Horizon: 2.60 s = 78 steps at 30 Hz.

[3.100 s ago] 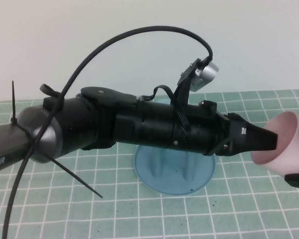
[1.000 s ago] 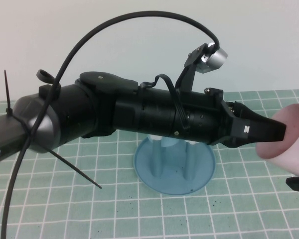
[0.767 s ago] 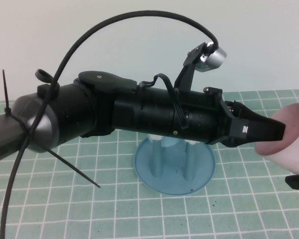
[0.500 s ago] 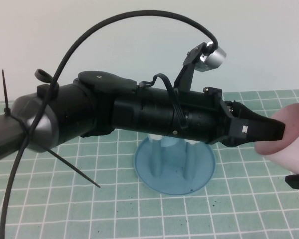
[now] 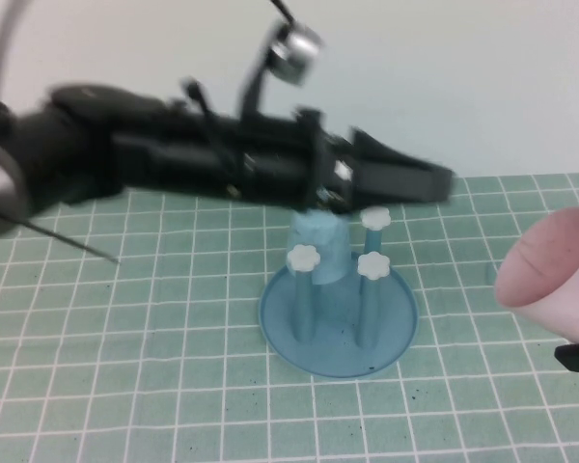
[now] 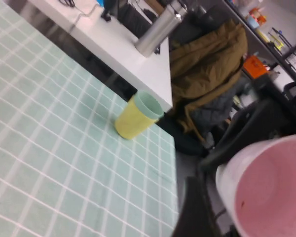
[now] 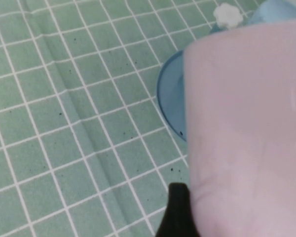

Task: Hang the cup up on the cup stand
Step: Adjust the cup with two arms

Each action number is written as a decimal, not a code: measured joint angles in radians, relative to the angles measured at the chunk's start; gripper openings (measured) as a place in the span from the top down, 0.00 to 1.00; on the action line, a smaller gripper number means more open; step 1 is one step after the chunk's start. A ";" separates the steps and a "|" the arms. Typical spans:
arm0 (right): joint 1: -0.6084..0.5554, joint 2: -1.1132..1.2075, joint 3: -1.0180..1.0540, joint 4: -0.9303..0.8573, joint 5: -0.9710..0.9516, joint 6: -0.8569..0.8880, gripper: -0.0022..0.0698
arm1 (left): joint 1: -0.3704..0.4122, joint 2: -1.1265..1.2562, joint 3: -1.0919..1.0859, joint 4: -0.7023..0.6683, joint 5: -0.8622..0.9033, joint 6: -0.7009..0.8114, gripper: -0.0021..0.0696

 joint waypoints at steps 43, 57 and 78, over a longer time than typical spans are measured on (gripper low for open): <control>-0.002 0.073 0.000 -0.007 -0.088 0.036 0.05 | -0.274 0.006 -0.120 0.284 -0.222 -0.145 0.96; -0.002 -0.073 0.000 -0.198 -0.086 0.351 0.04 | -0.140 0.008 -0.120 0.127 -0.192 -0.115 0.95; -0.002 -0.541 0.603 0.712 -0.400 0.565 0.15 | -0.083 0.008 -0.120 -0.151 -0.179 -0.161 0.96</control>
